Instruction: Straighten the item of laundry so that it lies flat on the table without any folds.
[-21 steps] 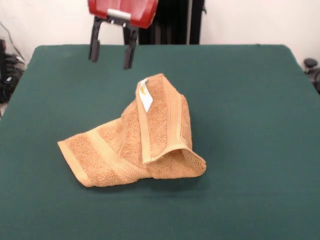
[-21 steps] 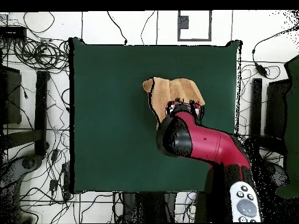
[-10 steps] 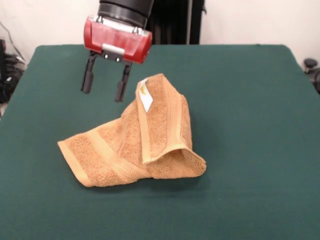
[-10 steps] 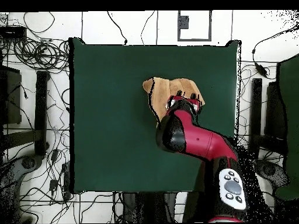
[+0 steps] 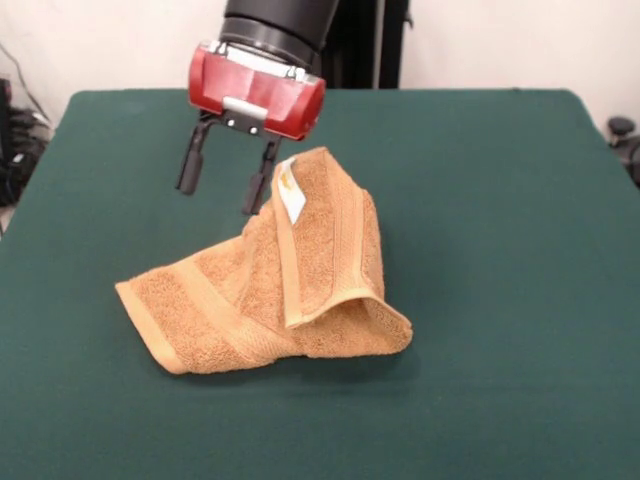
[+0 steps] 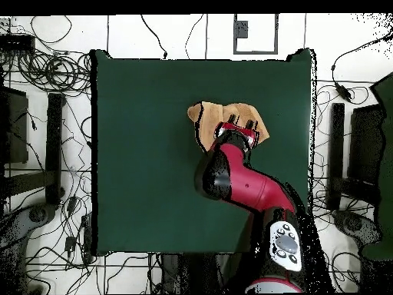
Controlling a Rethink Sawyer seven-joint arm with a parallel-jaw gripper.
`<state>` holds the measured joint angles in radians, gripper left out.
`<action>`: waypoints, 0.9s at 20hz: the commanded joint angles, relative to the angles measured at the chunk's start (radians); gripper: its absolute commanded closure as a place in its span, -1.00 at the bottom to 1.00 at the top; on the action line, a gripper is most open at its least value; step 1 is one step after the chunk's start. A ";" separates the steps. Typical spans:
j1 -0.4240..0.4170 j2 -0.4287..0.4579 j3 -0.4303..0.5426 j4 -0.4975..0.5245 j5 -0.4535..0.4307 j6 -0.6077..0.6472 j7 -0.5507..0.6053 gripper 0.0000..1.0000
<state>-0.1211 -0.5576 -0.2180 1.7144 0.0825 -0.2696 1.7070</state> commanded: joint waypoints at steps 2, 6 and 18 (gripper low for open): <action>0.006 0.000 0.096 0.082 0.047 0.066 0.234 -1.00; -0.096 0.013 0.259 0.086 -0.019 0.107 0.227 -1.00; -0.335 0.045 0.597 0.107 -0.047 0.416 0.089 -1.00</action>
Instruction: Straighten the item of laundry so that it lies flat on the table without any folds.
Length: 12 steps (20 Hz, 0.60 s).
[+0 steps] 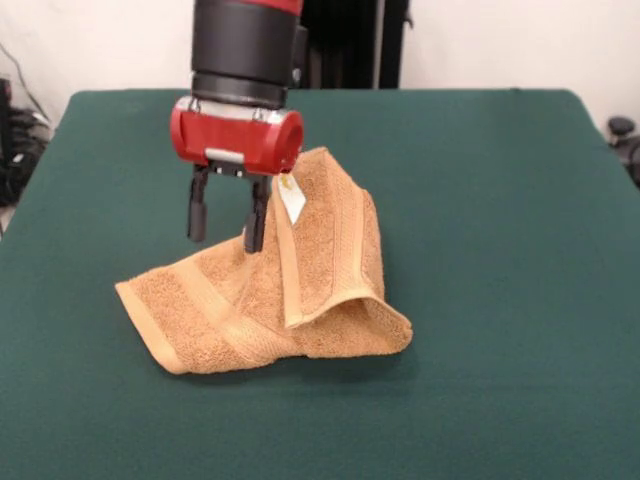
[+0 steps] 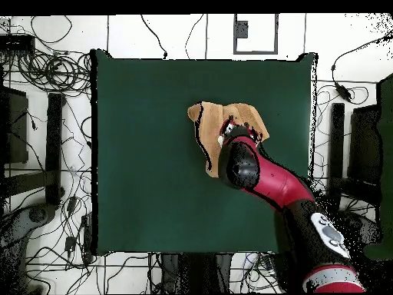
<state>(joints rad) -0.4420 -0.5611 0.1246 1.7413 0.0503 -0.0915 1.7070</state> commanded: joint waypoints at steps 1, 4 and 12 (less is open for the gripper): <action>-0.014 0.048 0.257 0.074 -0.013 0.251 0.085 -1.00; -0.014 0.047 0.259 0.056 -0.015 0.281 0.076 -1.00; -0.015 0.048 0.248 0.003 -0.019 0.372 0.044 -1.00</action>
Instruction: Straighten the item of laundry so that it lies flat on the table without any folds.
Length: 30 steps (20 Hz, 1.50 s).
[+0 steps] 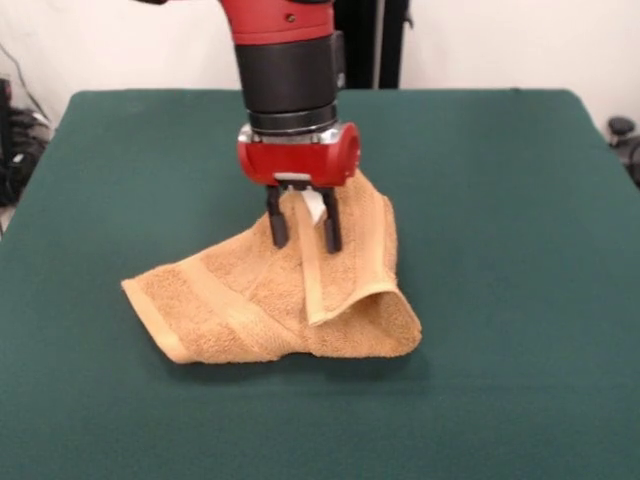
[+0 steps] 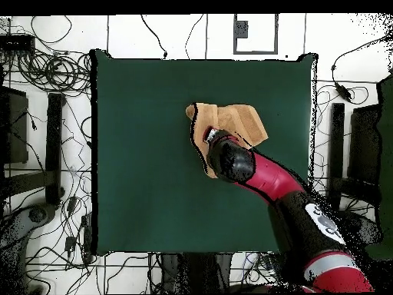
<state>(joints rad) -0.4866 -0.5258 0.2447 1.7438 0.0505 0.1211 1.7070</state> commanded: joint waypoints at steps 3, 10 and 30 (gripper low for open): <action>0.024 0.015 0.136 -0.001 -0.019 0.169 0.044 -1.00; 0.010 0.005 0.149 0.012 -0.020 0.189 0.040 -1.00; -0.164 -0.002 0.185 0.081 -0.120 0.227 -0.069 -1.00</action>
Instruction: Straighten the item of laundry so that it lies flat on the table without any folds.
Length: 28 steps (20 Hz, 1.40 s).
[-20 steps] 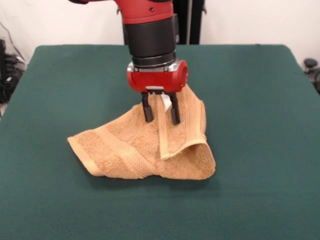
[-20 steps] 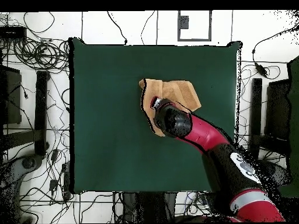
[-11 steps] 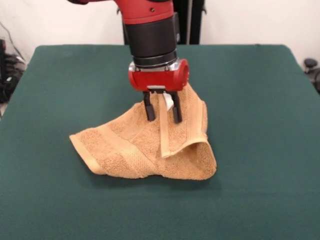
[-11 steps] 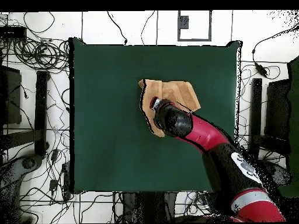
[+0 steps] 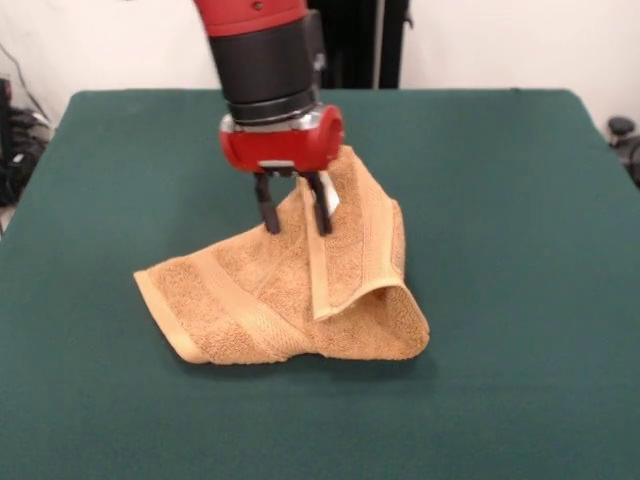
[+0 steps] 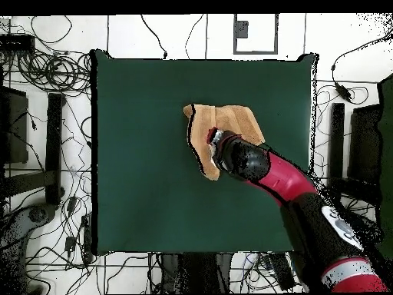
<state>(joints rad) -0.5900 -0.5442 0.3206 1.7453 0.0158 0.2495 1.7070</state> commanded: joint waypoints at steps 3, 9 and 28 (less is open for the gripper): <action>-0.097 0.013 0.118 0.102 -0.133 0.086 -0.076 -1.00; -0.119 0.000 0.134 0.092 -0.198 0.091 -0.056 -1.00; 0.186 -0.004 -0.150 0.045 -0.233 -0.335 0.174 -1.00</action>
<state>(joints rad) -0.3930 -0.5770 0.1507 1.7496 -0.2460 -0.1264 1.7070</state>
